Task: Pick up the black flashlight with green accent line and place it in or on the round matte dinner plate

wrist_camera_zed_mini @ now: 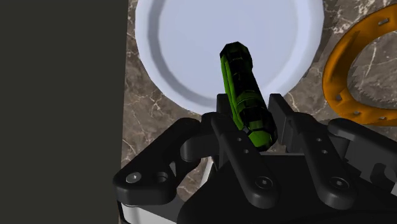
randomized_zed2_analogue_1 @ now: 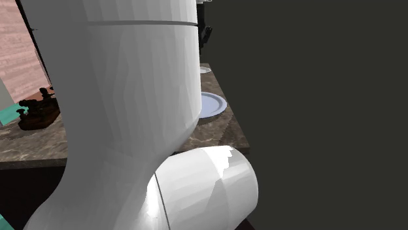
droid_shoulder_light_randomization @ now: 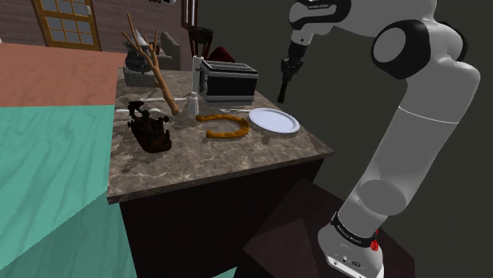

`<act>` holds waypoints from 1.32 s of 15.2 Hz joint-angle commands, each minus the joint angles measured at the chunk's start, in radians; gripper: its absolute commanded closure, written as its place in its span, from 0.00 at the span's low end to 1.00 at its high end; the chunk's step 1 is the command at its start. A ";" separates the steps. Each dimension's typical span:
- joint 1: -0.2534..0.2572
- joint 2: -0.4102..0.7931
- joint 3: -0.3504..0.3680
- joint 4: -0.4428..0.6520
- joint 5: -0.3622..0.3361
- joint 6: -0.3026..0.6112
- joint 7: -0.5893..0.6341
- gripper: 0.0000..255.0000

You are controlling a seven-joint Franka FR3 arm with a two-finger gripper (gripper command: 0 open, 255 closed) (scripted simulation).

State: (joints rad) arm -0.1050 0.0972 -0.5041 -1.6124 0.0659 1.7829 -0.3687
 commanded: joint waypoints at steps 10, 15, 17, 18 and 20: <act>0.004 0.001 0.003 -0.148 0.003 0.149 -0.004 1.00; 0.004 0.010 0.004 -0.205 0.009 0.214 -0.009 1.00; 0.003 0.016 0.004 -0.226 0.013 0.240 -0.012 1.00; 0.003 0.019 0.005 -0.236 0.015 0.253 -0.013 1.00; 0.003 0.022 0.005 -0.246 0.017 0.265 -0.015 1.00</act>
State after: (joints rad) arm -0.1028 0.1186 -0.4996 -1.8522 0.0826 2.0408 -0.3840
